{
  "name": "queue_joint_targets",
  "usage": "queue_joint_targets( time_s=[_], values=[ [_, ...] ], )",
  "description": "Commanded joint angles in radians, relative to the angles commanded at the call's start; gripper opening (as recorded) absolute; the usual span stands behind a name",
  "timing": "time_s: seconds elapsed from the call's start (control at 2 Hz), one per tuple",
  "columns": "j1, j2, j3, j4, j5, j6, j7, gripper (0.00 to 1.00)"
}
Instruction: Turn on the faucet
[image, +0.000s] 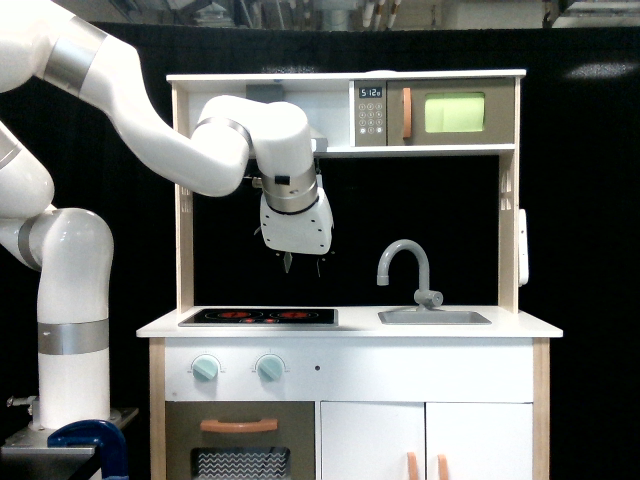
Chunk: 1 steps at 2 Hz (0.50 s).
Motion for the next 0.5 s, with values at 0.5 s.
queue_joint_targets(
  time_s=[0.5],
  values=[
    [0.269,-0.153,-0.432,0.053,0.04,0.085,-0.282,1.0]
  ],
)
